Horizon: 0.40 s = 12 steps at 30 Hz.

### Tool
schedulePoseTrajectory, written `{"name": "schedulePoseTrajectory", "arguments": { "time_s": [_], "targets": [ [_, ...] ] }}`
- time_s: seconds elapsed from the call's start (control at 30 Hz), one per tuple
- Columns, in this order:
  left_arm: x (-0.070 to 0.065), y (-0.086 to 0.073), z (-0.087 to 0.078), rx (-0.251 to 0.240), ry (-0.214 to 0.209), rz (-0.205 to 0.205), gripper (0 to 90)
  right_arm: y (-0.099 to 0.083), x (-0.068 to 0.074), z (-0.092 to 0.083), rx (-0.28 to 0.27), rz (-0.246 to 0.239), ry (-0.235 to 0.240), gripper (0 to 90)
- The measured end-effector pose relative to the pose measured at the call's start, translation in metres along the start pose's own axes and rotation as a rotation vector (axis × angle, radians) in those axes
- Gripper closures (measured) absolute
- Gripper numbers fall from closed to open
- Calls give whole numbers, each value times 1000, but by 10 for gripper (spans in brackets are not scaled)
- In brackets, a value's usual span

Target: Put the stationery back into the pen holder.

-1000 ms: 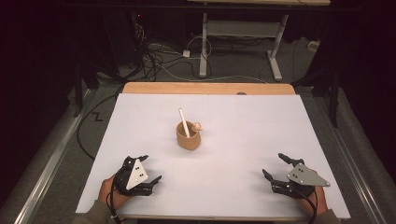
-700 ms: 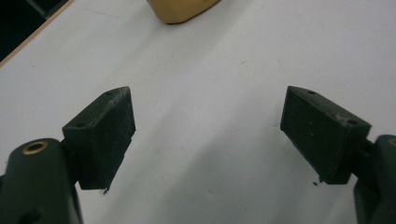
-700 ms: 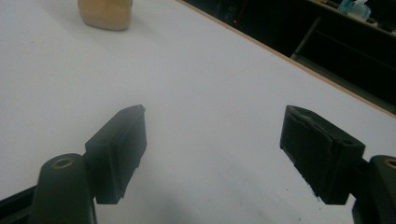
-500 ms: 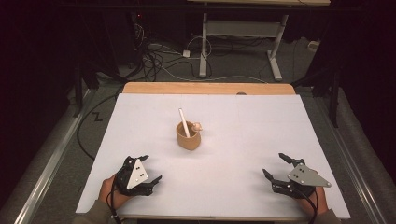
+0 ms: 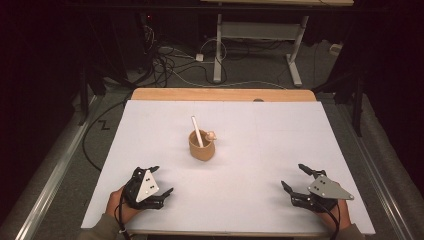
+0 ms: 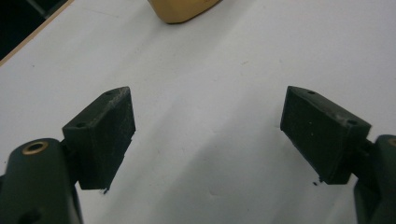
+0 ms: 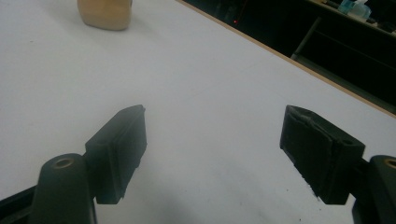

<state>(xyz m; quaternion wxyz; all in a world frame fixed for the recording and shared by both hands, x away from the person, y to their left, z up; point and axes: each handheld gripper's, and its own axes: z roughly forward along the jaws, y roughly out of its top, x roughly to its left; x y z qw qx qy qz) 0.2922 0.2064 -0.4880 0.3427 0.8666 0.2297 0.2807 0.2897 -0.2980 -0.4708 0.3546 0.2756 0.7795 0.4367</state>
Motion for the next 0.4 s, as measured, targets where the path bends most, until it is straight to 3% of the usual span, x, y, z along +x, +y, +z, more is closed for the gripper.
{"name": "schedulePoseTrajectory", "arguments": {
  "time_s": [0.4],
  "targets": [
    [2,1,2,-2,-1,-8,172,-1,-1,1,2,7,-2,232]
  ]
}}
